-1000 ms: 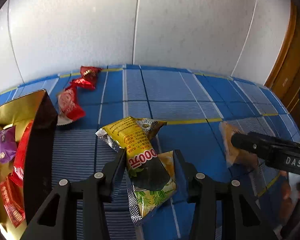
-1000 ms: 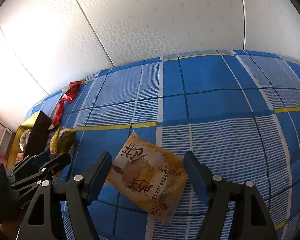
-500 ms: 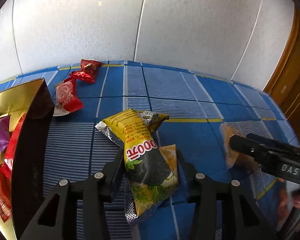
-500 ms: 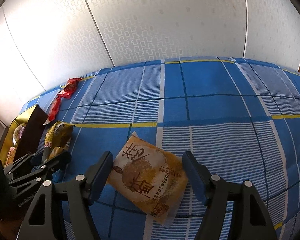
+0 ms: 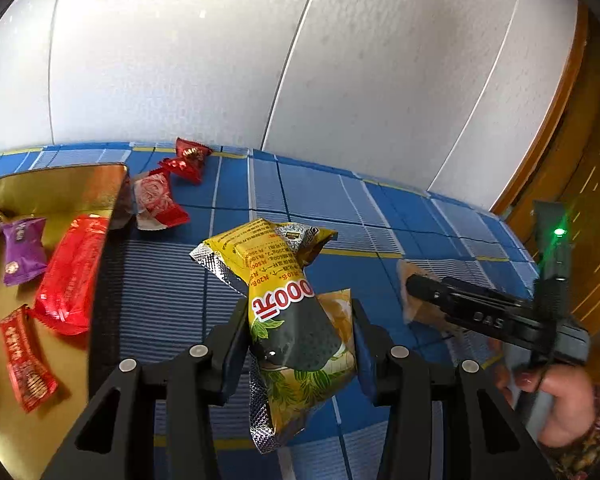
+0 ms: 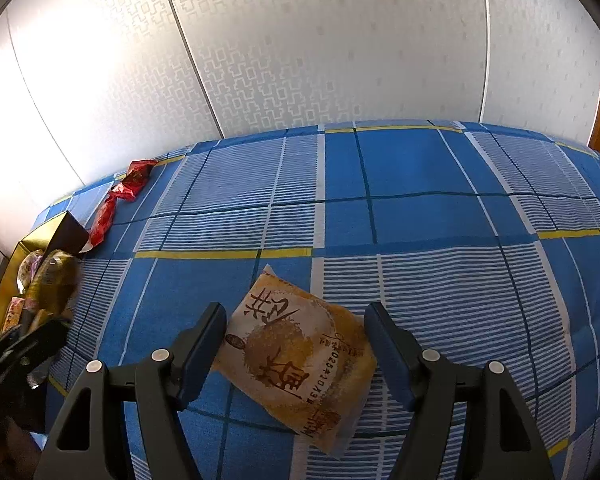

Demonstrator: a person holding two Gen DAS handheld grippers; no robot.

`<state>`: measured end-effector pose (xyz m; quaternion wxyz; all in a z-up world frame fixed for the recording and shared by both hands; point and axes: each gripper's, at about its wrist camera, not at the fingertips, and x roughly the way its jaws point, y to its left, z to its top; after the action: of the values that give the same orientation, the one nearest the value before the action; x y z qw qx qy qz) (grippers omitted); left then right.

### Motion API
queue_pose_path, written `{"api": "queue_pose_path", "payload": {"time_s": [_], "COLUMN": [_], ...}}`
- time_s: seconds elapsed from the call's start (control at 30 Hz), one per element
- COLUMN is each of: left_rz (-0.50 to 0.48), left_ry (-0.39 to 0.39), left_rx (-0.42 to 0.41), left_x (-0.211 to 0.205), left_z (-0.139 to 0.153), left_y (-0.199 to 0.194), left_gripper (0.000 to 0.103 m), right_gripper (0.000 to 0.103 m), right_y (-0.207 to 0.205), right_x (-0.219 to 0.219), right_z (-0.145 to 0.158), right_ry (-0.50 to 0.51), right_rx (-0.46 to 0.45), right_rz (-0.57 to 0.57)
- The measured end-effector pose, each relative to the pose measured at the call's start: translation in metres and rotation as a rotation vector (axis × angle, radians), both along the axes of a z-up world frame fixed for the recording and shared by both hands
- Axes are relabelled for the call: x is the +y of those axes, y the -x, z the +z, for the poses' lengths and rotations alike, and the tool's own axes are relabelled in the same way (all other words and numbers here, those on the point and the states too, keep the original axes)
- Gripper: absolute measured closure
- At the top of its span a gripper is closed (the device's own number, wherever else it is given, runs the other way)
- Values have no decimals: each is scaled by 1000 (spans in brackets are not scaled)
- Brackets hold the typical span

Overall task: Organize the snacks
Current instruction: 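Carry the yellow chip bag into the gold tray and release it with the left gripper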

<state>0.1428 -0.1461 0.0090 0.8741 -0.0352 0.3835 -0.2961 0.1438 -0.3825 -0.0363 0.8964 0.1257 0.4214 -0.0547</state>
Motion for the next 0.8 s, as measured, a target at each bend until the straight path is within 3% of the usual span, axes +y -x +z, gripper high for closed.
{"api": "queue_pose_path", "payload": {"time_s": [0.2,0.3,0.47,0.7,0.8], "left_rz": [13,45,132,201,214], "left_ry": [10,17,-26,-112,-139], "left_rx": [-15,-19,-81,-58,13], "left_x": [20,41,85,129,145], "left_z": [16,32,56,49,35], "left_y": [11,12,12,-5,-15], "left_gripper": [56,56,56,56,56], "right_gripper": [31,42,43,42,37], "right_y": [0,2,0,1,-1], "right_x": [1,2,7,3,7], "right_z": [0,2,4,4,5], "right_ry": [15,0,14,-14,23], "right_rx": [-6,-23,-15,-16,-5], "right_rz": [3,11,14,3,1]}}
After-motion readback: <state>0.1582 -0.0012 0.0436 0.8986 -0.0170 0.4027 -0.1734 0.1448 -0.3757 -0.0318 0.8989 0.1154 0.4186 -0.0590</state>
